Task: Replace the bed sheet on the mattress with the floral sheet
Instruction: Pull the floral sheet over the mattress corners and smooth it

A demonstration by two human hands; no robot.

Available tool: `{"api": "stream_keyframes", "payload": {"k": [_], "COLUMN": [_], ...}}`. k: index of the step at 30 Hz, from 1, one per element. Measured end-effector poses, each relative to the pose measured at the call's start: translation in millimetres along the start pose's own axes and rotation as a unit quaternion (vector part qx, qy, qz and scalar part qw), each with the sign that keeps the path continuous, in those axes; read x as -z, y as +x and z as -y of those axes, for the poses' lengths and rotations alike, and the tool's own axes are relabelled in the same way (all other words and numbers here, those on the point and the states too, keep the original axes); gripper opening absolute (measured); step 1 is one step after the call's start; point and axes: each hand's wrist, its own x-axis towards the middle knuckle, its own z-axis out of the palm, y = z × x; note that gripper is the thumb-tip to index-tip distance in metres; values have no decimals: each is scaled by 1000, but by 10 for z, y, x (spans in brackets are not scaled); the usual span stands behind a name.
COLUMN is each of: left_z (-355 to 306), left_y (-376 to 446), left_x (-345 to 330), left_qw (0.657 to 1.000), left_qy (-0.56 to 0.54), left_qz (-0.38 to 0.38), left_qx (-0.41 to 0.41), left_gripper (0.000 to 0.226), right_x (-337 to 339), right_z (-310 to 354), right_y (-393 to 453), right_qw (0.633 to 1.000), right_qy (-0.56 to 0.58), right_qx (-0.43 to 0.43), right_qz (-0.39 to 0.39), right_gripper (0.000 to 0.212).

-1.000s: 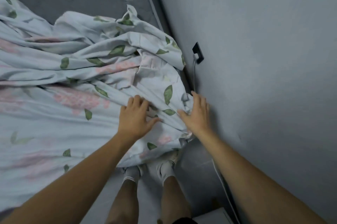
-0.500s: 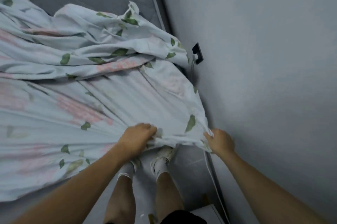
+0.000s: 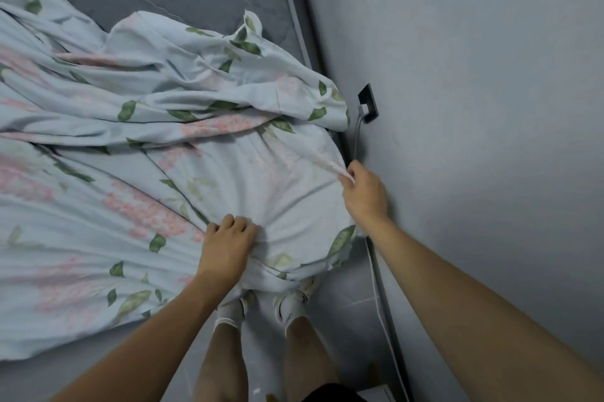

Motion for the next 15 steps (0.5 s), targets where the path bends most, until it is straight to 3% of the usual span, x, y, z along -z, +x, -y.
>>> {"api": "stream_keyframes", "payload": {"k": [4, 7, 9, 12, 15], "left_z": [-219, -510, -575, -503, -321], "left_y": [96, 109, 61, -135, -454], "left_x": [81, 245, 292, 219, 20], "left_qw": [998, 992, 992, 994, 995], "left_qy": [-38, -71, -72, -78, -73], "left_qz": [1, -27, -57, -74, -49], "left_qx": [-42, -104, -86, -25, 47], "left_gripper": [45, 36, 33, 27, 36], "right_x": [327, 422, 388, 294, 119], "right_z": [-460, -711, -704, -504, -97], "right_y": [-224, -461, -526, -439, -258], "right_qw": [988, 974, 976, 986, 993], "right_qy": [-133, -189, -171, -164, -103], "right_qx": [-71, -126, -136, -37, 63], "right_qz": [-17, 22, 15, -22, -17], "right_gripper": [7, 15, 21, 37, 54]}}
